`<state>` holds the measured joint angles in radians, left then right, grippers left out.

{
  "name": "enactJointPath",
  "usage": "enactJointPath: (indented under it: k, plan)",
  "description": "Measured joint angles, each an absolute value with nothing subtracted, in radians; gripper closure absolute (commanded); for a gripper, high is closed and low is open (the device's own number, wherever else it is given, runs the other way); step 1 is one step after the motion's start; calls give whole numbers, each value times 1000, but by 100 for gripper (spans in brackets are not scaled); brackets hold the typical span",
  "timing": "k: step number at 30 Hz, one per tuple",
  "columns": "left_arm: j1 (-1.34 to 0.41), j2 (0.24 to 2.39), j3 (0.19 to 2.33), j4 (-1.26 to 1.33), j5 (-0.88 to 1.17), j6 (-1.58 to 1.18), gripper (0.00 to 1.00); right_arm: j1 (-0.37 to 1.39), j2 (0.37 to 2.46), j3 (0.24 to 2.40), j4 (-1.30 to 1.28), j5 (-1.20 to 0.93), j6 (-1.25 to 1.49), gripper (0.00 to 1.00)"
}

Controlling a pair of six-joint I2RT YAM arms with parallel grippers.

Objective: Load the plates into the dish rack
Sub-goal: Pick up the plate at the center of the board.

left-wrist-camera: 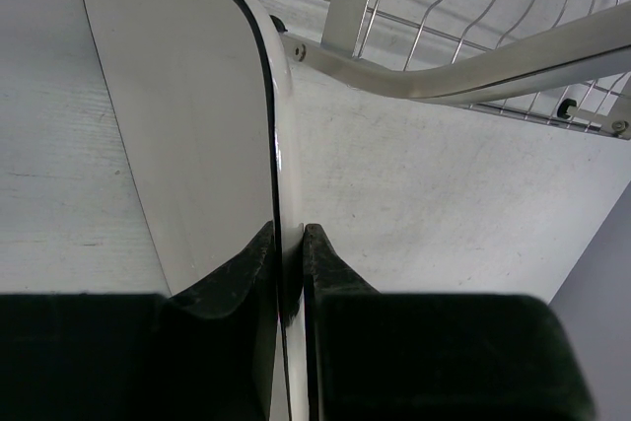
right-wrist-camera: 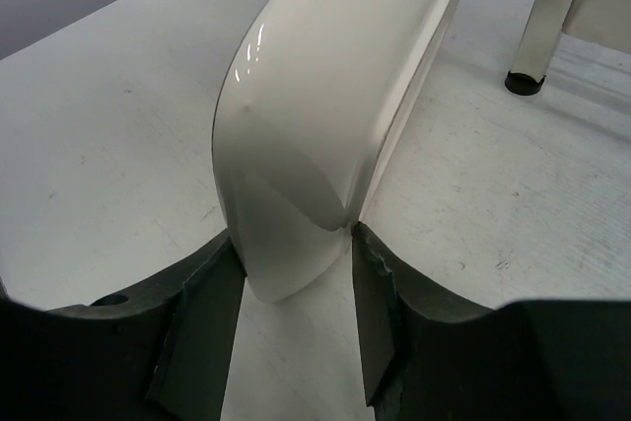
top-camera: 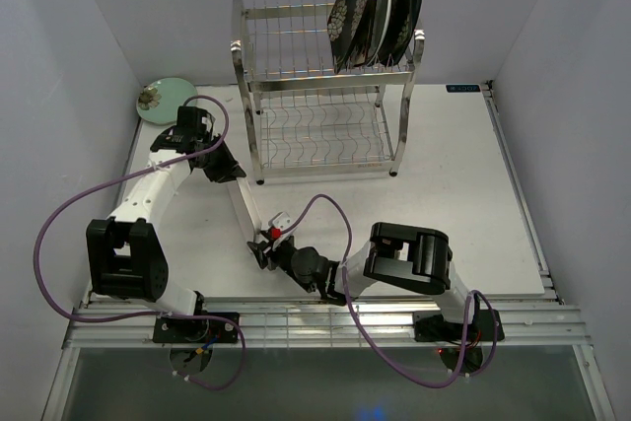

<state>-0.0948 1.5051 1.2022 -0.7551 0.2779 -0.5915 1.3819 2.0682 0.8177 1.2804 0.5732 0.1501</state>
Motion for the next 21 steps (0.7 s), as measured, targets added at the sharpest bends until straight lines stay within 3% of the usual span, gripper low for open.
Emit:
enactJointPath:
  k: [2,3,6,14,21]
  plan:
    - [-94,1502,1200,-754,278,-591,100,1382,2068,818,1280,574,149,47]
    - [-94,1501,1199,-754,278,-591,100,1382,2068,818,1280,574,150,27]
    - [-95,1499,1196,-754,282,-591,100,1382,2068,830,1282,572,142,10]
    - [-95,1494,1186,-750,292,-590,100,1382,2070,848,1288,576,147,13]
    - [-95,1494,1186,-749,297,-588,100,1382,2088,862,1289,585,155,24]
